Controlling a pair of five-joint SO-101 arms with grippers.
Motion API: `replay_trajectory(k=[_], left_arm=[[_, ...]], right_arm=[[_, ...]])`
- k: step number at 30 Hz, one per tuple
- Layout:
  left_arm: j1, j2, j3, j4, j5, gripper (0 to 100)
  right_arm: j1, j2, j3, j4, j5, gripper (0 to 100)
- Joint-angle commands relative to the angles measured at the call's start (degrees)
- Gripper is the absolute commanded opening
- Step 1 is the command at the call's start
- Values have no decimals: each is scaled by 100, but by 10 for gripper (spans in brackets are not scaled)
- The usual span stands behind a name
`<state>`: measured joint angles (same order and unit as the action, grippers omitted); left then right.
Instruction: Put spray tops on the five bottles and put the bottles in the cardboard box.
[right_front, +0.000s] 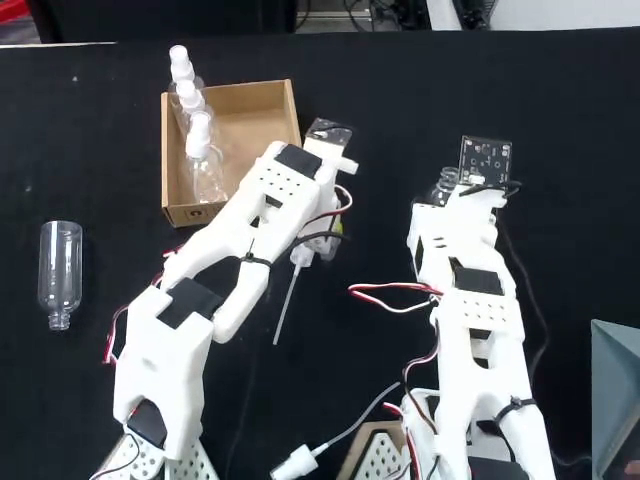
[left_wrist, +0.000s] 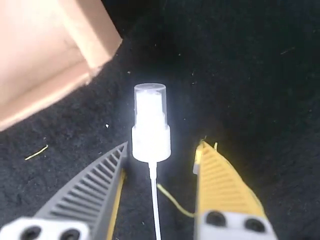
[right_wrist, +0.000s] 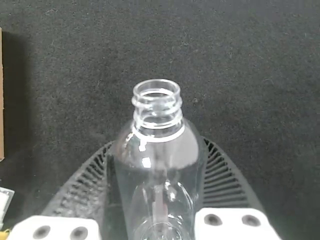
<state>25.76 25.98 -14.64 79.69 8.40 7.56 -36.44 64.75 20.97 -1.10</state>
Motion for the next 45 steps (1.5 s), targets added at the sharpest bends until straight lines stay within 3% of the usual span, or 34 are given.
replay_trajectory(k=[1,12,19,25,39,45], left_arm=[[-75,62,-321,18,-97,191],[-84,1108,-1710,941,-70,186],[-84,1679,-2229,976,-114,38],[-57,1732,-2352,1064,-70,32],[-66,1732,-3292,2092,-70,29],[-66,1723,-3327,2101,70,28]], right_arm=[[132,-259,-40,-176,53,117],[132,-259,-40,-176,62,117],[132,-259,-40,-176,62,117],[132,-259,-40,-176,62,117],[132,-259,-40,-176,62,117],[132,-259,-48,-176,62,117]])
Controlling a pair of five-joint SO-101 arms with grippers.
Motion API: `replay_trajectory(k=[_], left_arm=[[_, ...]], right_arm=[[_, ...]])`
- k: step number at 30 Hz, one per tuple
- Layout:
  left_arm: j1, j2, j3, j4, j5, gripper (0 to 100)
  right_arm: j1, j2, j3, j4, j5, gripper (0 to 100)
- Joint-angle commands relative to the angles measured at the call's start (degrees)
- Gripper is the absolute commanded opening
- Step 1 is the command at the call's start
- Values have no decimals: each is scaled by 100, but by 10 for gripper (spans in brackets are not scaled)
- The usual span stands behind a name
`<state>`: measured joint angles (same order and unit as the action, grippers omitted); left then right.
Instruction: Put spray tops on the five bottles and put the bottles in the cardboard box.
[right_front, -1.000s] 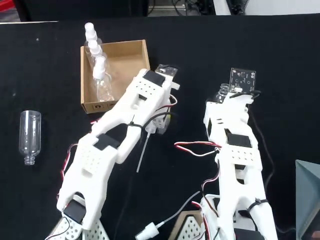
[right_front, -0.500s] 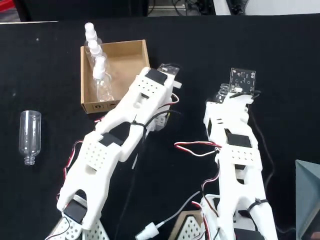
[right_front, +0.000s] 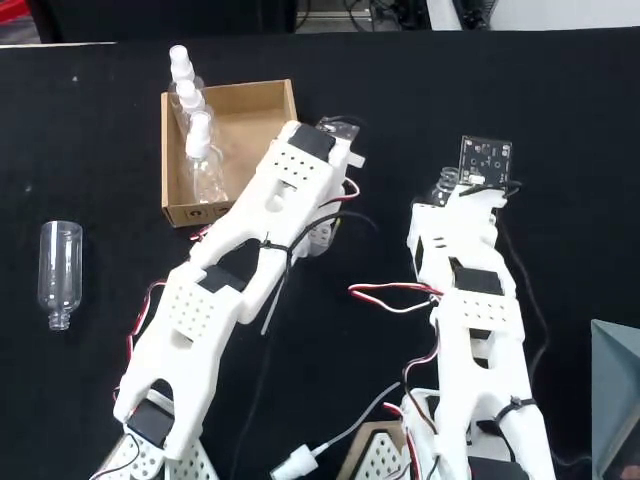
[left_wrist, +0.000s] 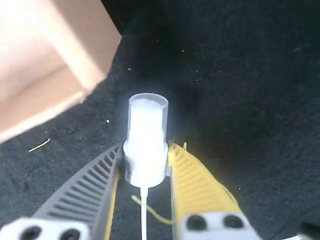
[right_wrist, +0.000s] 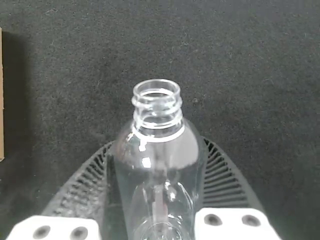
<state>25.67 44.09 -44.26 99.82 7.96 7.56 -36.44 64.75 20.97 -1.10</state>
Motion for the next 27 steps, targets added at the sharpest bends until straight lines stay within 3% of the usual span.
replay_trajectory(k=[1,16,27], left_arm=[[-57,-88,-365,88,167,28],[-66,-1626,866,70,211,29],[-66,-3138,2853,-1081,167,29]], right_arm=[[132,-259,-48,-176,62,117],[123,-259,-48,-176,62,116],[123,-259,-48,-176,62,116]])
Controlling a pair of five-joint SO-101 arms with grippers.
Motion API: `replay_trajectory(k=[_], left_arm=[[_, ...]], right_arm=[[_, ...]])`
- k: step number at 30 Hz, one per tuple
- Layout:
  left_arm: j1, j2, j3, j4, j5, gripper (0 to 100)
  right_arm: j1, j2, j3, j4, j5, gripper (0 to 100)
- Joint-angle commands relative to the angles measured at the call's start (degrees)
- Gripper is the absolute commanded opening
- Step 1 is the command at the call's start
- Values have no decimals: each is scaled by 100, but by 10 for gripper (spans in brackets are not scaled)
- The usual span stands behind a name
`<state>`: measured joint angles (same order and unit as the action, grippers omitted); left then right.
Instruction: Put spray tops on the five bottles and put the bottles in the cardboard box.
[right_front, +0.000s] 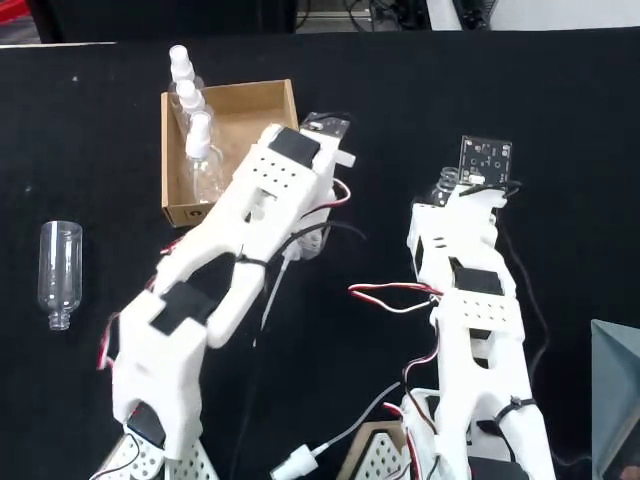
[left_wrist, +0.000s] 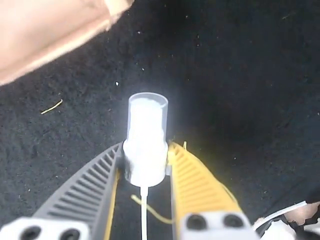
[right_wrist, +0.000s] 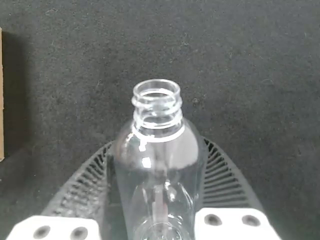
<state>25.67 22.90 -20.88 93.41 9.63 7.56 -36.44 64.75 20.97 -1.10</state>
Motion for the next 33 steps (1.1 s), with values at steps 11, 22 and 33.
replay_trajectory(k=[11,22,33], left_arm=[[-66,-2760,2440,-1785,-9,54],[-66,-4246,3864,-2813,44,87],[-66,-5415,4927,-3807,62,29]], right_arm=[[123,-259,-48,-185,62,116],[123,-259,-48,-185,62,116],[123,-259,-48,-185,62,116]])
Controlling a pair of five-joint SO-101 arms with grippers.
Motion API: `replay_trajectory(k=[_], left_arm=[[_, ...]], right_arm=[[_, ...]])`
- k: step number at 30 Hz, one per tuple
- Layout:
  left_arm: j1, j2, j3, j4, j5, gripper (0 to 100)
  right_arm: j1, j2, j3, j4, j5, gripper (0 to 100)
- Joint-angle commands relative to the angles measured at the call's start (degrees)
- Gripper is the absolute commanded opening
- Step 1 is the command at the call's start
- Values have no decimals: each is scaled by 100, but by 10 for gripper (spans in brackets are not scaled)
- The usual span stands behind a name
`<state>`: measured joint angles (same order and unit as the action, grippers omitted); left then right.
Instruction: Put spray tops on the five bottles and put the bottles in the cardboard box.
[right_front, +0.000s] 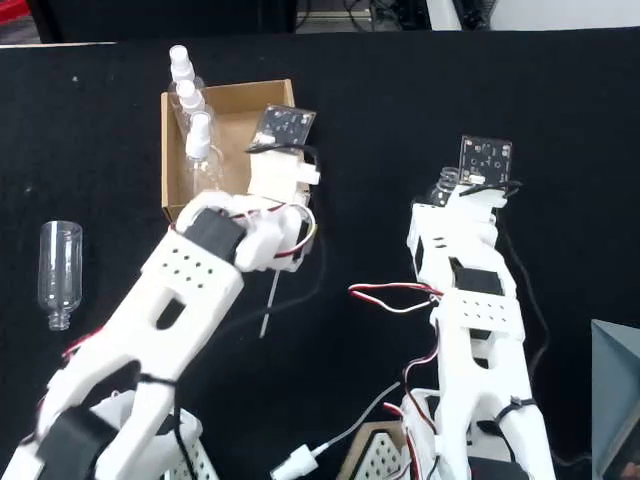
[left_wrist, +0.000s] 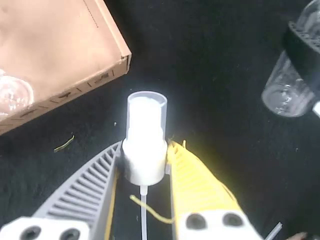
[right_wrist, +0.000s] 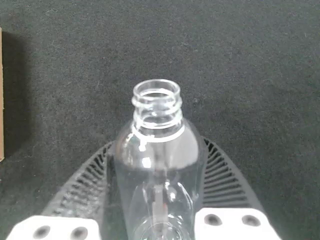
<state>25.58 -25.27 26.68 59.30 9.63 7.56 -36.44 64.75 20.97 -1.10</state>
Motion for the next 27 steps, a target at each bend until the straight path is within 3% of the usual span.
replay_trajectory(k=[1,13,27], left_arm=[[-57,-686,268,-492,62,29],[-57,-1969,1560,-1758,360,28],[-66,-2936,2369,-2576,545,27]], right_arm=[[123,-259,-48,-185,62,116],[123,-295,-48,-185,62,116],[123,-312,-66,-132,62,116]])
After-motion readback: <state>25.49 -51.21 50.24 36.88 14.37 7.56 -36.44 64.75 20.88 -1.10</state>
